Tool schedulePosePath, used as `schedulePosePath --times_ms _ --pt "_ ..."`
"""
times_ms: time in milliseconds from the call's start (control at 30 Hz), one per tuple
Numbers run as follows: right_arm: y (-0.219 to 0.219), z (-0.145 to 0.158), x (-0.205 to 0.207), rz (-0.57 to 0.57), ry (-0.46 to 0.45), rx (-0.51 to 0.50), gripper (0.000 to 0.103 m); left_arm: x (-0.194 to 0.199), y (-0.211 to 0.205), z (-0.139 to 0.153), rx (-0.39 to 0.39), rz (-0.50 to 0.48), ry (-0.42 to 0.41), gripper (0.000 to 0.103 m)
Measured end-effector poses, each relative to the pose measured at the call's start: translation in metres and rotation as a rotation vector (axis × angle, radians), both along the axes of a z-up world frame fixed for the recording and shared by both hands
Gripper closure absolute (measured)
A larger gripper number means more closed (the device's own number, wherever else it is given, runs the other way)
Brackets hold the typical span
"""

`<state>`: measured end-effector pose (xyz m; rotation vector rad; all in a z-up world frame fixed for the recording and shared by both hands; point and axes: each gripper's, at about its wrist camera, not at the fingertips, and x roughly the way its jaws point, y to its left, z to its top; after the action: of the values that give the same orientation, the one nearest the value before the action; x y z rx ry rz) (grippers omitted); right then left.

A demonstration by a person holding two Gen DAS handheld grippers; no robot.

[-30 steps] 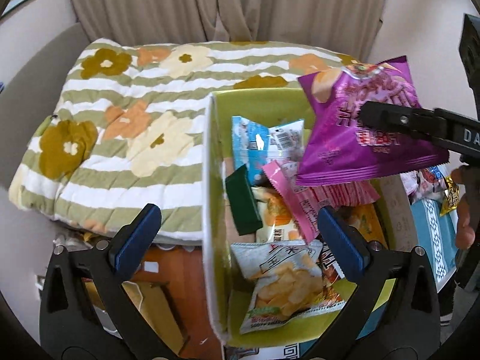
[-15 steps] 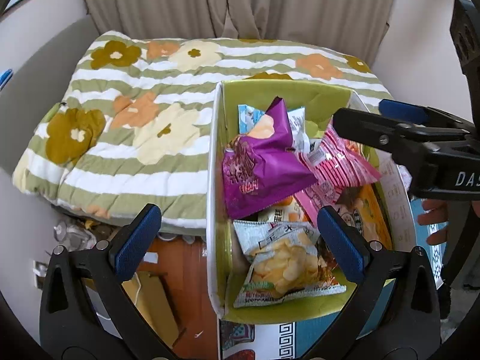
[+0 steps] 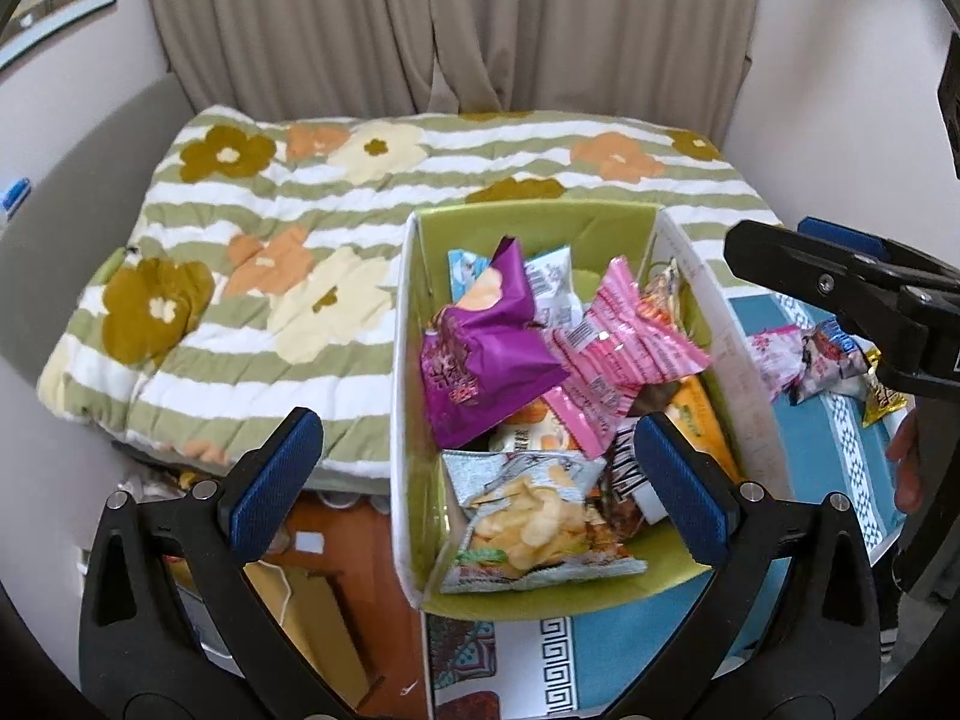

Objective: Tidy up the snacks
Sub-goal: 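Withdraw both tools from the box toward the remaining snacks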

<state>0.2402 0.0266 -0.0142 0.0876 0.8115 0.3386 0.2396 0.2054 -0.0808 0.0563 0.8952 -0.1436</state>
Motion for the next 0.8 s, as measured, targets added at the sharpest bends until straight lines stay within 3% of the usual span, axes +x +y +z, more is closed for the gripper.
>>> schedulePosePath --times_ms 267,433,800 --pt "-0.039 0.024 -0.043 -0.028 -0.054 0.020 0.001 -0.041 -0.034 0.024 0.003 0.038 -0.066 0.000" --pt "-0.077 0.034 -0.089 -0.074 -0.090 -0.021 0.001 -0.075 -0.068 0.034 -0.015 0.055 -0.094 0.000" --pt "-0.162 0.025 -0.169 -0.183 -0.087 -0.067 0.001 -0.138 -0.162 0.025 -0.043 0.003 -0.103 0.000"
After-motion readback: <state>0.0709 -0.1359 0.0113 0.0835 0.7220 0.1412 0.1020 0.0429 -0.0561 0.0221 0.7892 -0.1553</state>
